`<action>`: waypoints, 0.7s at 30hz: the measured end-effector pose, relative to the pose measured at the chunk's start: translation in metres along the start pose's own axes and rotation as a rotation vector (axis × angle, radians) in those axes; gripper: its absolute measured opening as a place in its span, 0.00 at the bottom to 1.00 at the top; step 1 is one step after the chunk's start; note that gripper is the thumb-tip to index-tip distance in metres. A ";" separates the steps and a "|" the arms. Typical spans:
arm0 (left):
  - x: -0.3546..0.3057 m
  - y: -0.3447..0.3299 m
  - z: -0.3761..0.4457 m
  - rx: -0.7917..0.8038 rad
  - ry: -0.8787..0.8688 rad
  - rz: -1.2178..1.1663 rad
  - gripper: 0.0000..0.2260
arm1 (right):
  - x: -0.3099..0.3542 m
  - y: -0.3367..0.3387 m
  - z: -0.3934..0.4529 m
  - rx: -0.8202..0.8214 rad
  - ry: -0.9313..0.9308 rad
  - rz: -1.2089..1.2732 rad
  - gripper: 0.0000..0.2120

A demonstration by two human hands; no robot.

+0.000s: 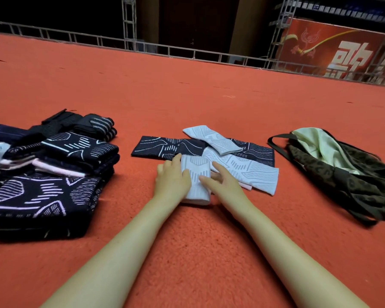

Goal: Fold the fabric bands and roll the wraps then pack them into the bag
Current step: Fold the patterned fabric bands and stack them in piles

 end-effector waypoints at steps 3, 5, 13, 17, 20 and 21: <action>0.001 -0.004 -0.005 0.057 0.050 0.184 0.25 | -0.001 -0.002 0.001 0.078 -0.040 0.087 0.12; -0.003 -0.007 -0.007 0.089 0.027 0.215 0.25 | -0.003 -0.005 0.003 0.084 -0.022 0.077 0.15; -0.005 0.013 0.002 -0.024 0.046 -0.669 0.30 | -0.001 0.000 0.006 0.023 0.054 0.123 0.25; -0.002 0.008 -0.002 0.136 -0.056 -0.476 0.19 | 0.002 0.002 -0.001 0.060 0.138 -0.079 0.27; 0.008 0.005 0.002 0.043 -0.078 -0.417 0.16 | 0.001 0.004 -0.001 0.000 0.126 -0.093 0.23; 0.009 0.008 0.002 0.001 -0.064 -0.433 0.16 | 0.000 0.005 -0.001 -0.034 0.107 -0.072 0.21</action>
Point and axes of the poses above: each hand's wrist, its own z-axis towards the middle knuckle, its own y-axis out of the back of the hand, x = y × z, the point moved 4 cm from there along z, towards the middle knuckle, and after that the axes turned 5 degrees about -z, right-handed, at the moved point
